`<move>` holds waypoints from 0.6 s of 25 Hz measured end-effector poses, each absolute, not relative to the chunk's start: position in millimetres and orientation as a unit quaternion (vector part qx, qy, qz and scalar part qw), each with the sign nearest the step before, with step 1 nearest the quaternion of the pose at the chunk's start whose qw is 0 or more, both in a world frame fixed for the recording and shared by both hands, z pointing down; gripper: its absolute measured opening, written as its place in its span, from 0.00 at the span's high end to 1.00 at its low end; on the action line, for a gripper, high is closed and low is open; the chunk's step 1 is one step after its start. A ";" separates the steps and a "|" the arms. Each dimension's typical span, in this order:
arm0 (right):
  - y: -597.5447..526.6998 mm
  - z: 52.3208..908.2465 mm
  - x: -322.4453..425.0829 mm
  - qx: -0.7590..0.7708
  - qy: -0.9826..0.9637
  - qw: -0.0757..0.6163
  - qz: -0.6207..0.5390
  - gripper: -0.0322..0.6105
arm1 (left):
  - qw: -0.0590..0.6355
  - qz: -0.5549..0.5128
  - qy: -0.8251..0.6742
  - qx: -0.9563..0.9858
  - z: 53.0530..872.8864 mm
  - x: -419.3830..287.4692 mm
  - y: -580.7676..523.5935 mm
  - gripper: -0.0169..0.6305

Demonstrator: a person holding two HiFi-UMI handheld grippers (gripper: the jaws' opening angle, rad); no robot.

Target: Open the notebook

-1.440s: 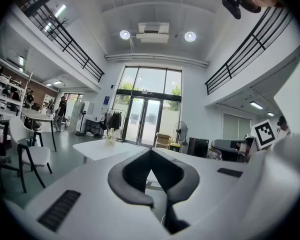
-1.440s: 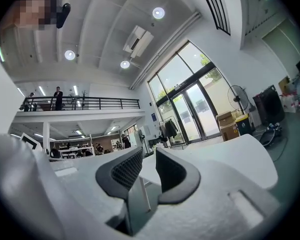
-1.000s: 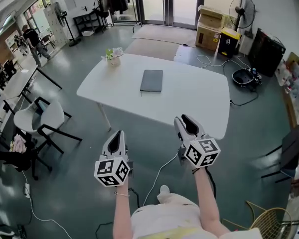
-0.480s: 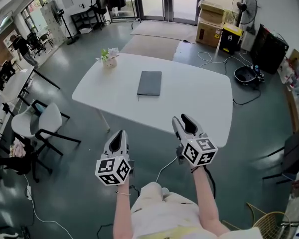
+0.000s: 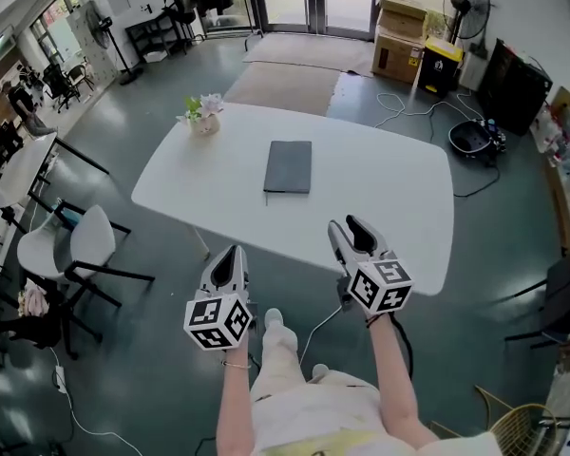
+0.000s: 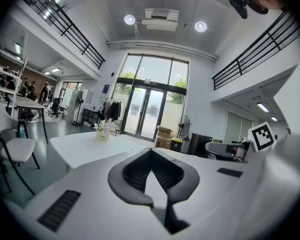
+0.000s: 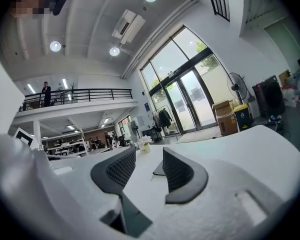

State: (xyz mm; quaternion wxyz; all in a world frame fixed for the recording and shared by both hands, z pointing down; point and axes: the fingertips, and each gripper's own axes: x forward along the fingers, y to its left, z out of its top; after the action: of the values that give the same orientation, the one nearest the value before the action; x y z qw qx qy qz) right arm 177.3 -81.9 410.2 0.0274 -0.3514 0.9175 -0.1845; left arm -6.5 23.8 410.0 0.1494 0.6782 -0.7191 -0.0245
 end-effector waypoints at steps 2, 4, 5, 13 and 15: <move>-97.8 416.9 168.3 -0.363 0.911 0.030 -0.194 0.71 | 0.152 -0.022 -0.713 0.684 414.3 -17.7 7.0 0.98; -112.4 424.8 156.0 -0.372 0.904 0.031 -0.208 0.71 | 0.155 -0.016 -0.707 0.690 419.5 -31.8 -8.2 0.98; -119.4 428.0 149.8 -0.375 0.900 0.032 -0.218 0.71 | 0.159 -0.013 -0.704 0.693 421.9 -38.8 -16.0 0.98; -174.8 445.8 100.7 -0.414 0.875 0.021 -0.250 0.72 | 0.189 0.001 -0.675 0.713 443.1 -99.2 -78.7 0.98; -186.4 448.6 88.9 -0.422 0.870 0.023 -0.254 0.71 | 0.196 0.003 -0.667 0.719 449.1 -113.2 -92.7 0.98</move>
State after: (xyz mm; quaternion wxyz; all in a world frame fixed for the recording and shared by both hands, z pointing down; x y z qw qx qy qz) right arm 88.9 -186.4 448.6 0.0229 -0.4224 0.8697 -0.2543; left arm -113.2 -92.7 449.1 0.1959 0.7189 -0.6669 0.0025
